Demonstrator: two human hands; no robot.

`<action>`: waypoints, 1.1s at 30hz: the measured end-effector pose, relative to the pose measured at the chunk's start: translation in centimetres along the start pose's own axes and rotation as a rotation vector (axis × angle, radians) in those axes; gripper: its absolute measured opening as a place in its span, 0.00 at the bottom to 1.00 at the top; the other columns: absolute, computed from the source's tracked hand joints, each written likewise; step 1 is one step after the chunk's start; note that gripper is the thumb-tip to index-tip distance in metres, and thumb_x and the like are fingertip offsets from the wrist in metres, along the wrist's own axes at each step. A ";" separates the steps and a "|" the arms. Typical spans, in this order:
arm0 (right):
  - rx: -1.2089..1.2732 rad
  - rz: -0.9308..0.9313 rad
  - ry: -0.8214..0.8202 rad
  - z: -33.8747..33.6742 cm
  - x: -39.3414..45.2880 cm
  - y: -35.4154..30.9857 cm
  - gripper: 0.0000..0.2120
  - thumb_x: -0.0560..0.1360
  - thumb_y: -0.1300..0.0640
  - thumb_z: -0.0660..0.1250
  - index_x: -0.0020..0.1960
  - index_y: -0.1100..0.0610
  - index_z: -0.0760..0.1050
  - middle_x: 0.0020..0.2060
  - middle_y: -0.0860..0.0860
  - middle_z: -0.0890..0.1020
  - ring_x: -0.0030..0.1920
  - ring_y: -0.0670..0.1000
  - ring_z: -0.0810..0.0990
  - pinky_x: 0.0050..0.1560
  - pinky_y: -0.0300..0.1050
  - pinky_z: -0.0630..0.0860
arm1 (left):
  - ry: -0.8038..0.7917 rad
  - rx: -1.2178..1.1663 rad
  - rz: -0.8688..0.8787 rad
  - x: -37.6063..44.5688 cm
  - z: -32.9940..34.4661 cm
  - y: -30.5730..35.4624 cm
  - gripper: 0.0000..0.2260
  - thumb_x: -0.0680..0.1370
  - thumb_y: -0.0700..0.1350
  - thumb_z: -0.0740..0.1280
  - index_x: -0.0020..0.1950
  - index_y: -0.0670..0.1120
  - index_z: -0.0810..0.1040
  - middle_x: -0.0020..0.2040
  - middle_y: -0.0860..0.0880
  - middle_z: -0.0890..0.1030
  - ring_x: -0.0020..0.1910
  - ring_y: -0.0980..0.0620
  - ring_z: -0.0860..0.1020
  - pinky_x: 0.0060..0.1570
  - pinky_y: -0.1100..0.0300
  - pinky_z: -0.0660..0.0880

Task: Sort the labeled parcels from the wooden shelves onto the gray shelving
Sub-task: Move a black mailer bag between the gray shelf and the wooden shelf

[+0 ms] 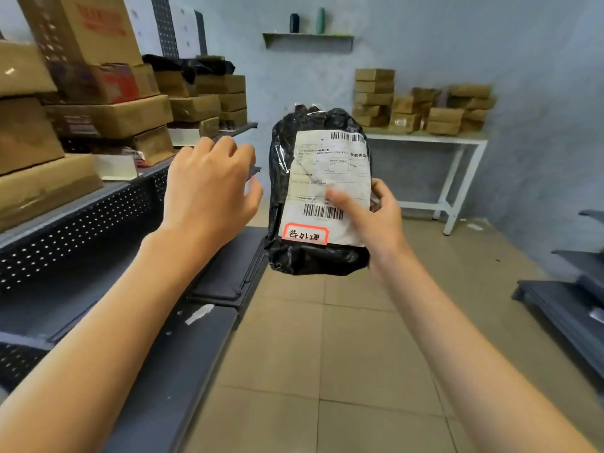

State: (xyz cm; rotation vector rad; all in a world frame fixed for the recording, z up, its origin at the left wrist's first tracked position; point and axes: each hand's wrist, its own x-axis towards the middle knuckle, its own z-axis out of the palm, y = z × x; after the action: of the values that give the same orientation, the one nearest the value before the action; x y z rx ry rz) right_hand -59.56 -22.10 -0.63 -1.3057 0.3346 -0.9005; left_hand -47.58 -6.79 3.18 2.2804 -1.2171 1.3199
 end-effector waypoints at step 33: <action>0.153 0.059 -0.131 -7.3 64.0 13.5 0.13 0.71 0.66 0.72 0.52 0.56 0.73 0.49 0.54 0.84 0.45 0.52 0.85 0.44 0.48 0.83 | -0.044 0.161 -0.108 36.9 51.6 0.2 0.08 0.73 0.43 0.69 0.46 0.38 0.79 0.40 0.38 0.79 0.39 0.36 0.76 0.36 0.55 0.60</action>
State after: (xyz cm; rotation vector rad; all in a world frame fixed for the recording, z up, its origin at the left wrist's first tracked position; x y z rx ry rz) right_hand -19.01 -73.85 1.77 -1.2010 0.1973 -0.7720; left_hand -7.40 -55.91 3.73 2.4595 -1.0187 1.3804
